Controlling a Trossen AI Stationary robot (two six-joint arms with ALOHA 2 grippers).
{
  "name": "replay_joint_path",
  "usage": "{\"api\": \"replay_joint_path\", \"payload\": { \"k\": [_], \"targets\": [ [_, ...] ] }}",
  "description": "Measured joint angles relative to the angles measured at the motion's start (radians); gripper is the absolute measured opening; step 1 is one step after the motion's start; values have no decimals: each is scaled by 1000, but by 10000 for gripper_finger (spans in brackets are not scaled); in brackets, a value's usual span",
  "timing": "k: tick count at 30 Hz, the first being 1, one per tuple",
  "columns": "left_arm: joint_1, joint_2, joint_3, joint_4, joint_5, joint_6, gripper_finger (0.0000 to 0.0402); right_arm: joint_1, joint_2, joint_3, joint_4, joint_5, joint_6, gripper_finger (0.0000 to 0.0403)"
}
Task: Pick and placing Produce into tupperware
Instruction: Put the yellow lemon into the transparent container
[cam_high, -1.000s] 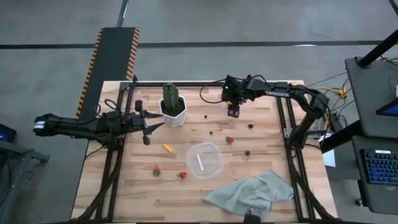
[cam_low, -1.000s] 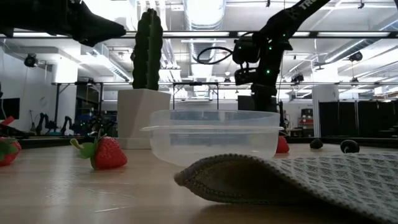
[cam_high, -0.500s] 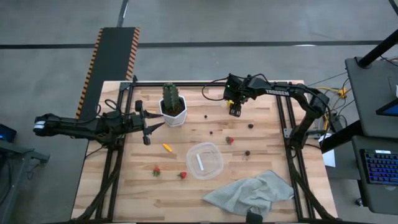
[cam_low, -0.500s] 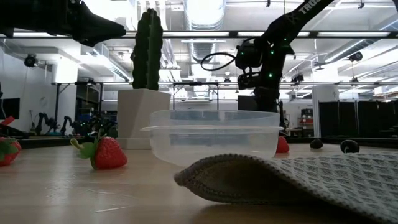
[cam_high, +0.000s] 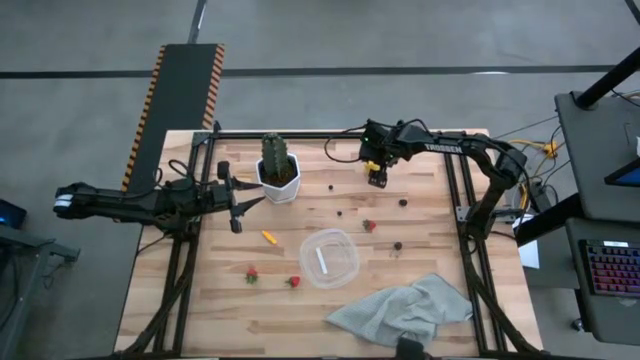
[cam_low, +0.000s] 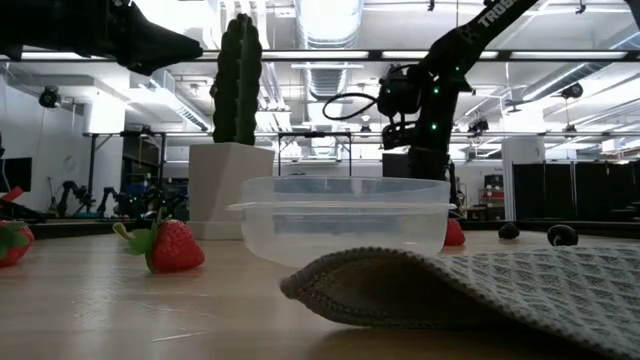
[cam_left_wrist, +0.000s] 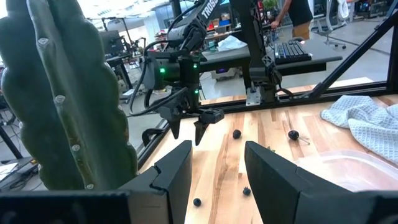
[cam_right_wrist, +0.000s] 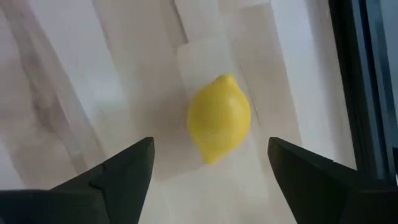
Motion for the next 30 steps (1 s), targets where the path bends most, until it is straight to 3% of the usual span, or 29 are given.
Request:
{"api": "replay_joint_path", "payload": {
  "k": [30],
  "targets": [
    [0,9,-1,-1,0,0,135,-75,0,-105,209,-76,-26,299]
  ]
}}
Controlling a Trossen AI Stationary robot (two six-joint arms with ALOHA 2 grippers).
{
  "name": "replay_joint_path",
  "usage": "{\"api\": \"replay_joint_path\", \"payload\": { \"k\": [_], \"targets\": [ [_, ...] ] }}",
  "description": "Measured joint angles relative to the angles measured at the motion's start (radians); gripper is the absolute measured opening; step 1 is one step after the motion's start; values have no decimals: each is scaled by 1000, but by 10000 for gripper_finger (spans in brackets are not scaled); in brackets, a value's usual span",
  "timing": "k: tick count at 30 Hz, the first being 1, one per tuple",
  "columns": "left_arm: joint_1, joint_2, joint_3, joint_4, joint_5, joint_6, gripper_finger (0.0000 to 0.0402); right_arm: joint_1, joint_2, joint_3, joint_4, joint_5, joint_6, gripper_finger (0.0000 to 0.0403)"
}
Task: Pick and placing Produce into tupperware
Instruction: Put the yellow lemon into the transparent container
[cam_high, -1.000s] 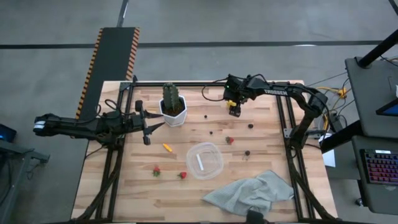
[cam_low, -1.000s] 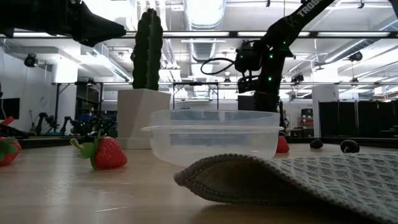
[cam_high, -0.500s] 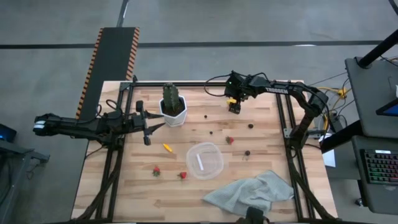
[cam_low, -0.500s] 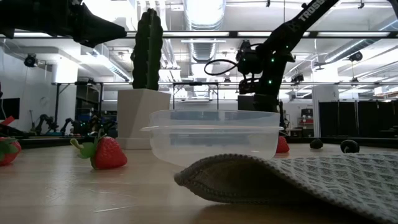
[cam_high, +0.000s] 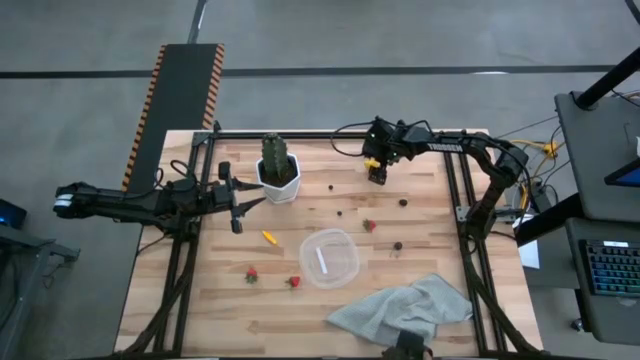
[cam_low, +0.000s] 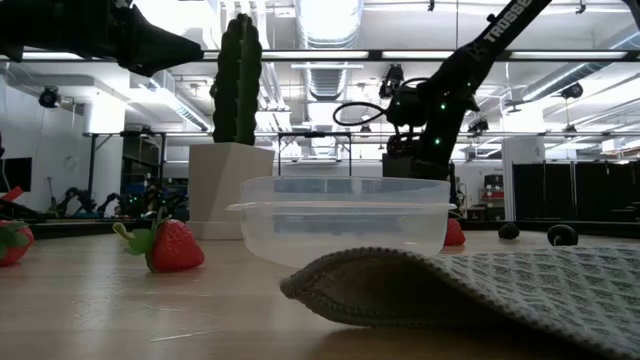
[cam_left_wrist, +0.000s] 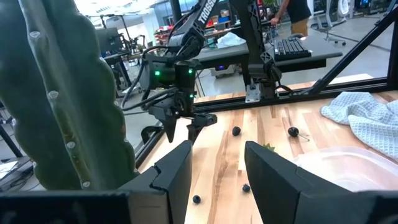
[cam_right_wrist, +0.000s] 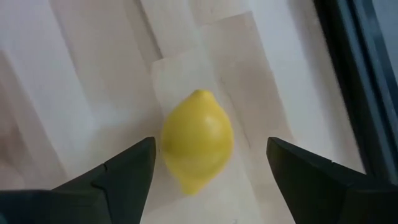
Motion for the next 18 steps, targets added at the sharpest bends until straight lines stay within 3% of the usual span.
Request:
{"api": "replay_joint_path", "payload": {
  "k": [18],
  "targets": [
    [0,7,0,-3,0,0,135,-14,117,24,6,-29,10,297]
  ]
}}
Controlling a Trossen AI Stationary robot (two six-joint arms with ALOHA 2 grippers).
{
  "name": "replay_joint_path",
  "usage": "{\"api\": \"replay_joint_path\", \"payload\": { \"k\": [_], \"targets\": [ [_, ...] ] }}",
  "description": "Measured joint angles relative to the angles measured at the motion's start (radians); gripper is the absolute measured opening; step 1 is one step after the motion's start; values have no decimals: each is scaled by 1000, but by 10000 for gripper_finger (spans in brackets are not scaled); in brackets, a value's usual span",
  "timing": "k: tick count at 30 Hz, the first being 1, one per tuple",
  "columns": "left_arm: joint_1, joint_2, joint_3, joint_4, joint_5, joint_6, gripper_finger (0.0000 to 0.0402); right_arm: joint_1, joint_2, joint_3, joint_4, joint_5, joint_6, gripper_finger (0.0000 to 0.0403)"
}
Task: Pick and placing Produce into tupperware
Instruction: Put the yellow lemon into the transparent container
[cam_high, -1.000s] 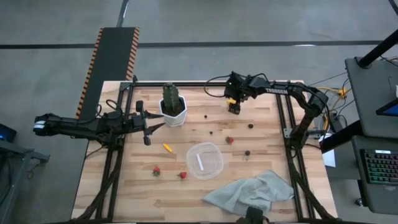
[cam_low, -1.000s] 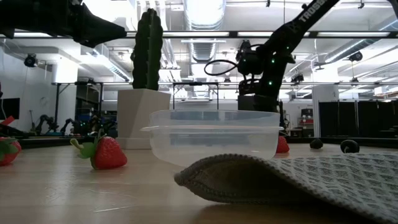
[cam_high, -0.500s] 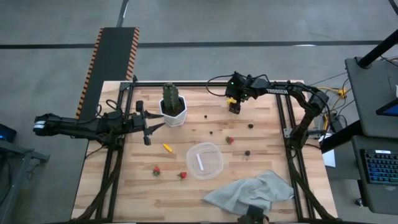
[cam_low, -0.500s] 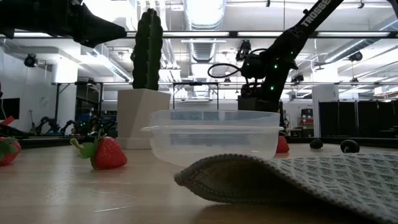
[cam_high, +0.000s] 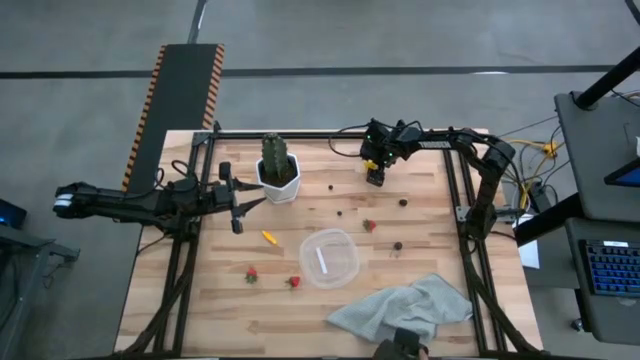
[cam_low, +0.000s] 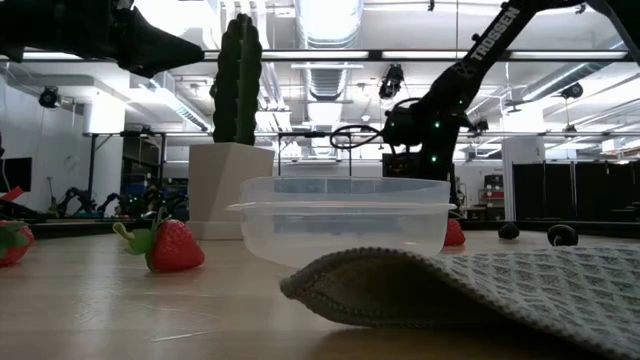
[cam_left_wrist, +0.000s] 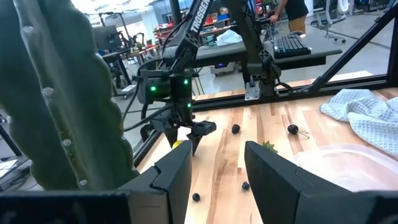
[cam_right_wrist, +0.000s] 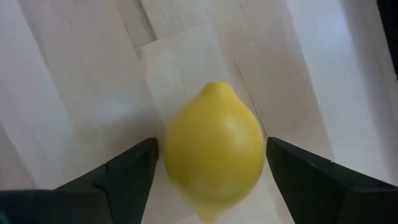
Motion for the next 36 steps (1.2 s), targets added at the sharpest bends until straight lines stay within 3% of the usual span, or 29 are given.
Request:
{"api": "replay_joint_path", "payload": {
  "k": [21,33,36],
  "targets": [
    [0,33,0,4,0,0,135,-19,8,20,8,0,-36,266],
    [0,31,0,1,0,0,135,-25,7,19,7,-2,-28,192],
    [0,31,0,0,0,0,135,-25,6,19,-2,-2,-25,192]
  ]
}}
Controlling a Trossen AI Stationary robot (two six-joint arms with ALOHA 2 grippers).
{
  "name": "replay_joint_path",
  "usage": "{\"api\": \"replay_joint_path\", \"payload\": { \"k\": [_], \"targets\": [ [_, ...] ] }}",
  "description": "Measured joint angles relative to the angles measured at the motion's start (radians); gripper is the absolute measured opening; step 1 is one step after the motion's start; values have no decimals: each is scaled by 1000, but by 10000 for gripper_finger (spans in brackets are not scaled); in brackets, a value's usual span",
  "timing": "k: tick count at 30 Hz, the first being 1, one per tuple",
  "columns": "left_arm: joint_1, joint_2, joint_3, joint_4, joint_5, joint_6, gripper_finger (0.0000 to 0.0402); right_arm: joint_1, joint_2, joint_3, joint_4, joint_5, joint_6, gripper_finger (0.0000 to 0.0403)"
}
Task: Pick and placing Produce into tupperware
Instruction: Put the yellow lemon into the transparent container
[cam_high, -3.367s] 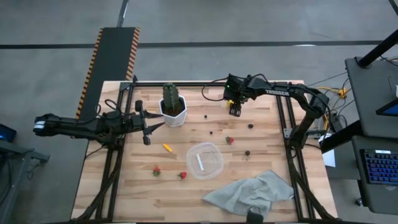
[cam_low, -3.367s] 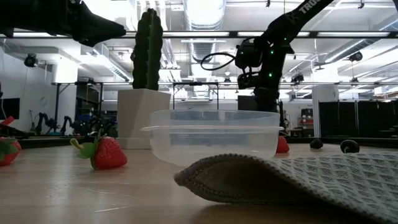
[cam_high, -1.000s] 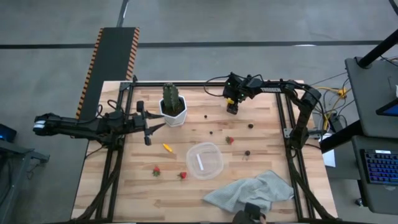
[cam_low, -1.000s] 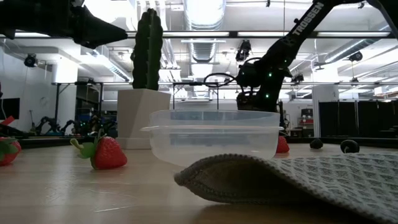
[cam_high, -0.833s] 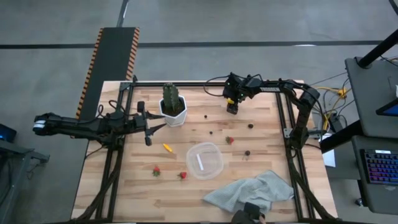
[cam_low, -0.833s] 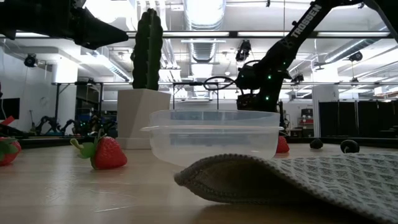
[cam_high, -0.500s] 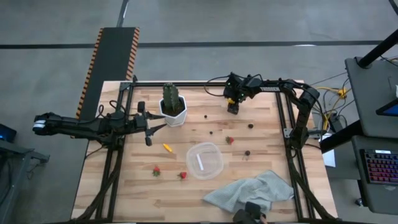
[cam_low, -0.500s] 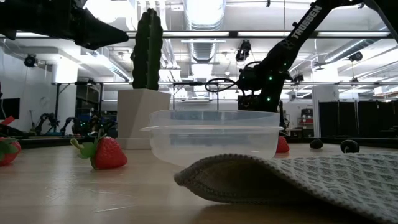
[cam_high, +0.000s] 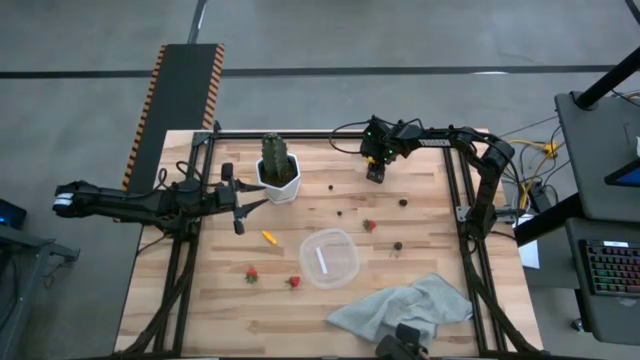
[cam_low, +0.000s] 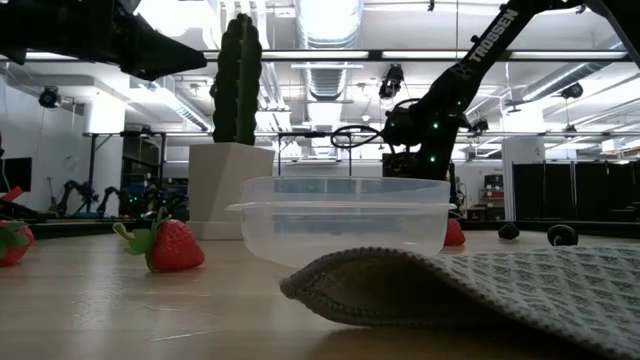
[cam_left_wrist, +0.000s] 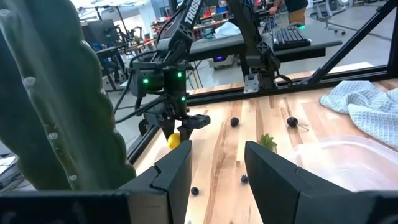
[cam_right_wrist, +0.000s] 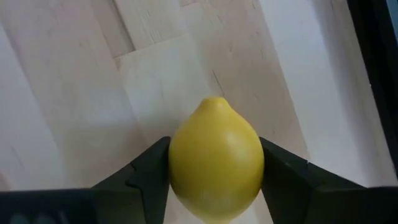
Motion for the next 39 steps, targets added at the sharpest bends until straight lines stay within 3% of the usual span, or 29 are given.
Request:
{"api": "replay_joint_path", "payload": {
  "k": [25,39],
  "targets": [
    [0,0,0,2,0,0,135,0,-22,-6,-76,-55,43,192],
    [0,4,0,1,0,2,135,58,-191,-6,-119,-145,117,192]
  ]
}}
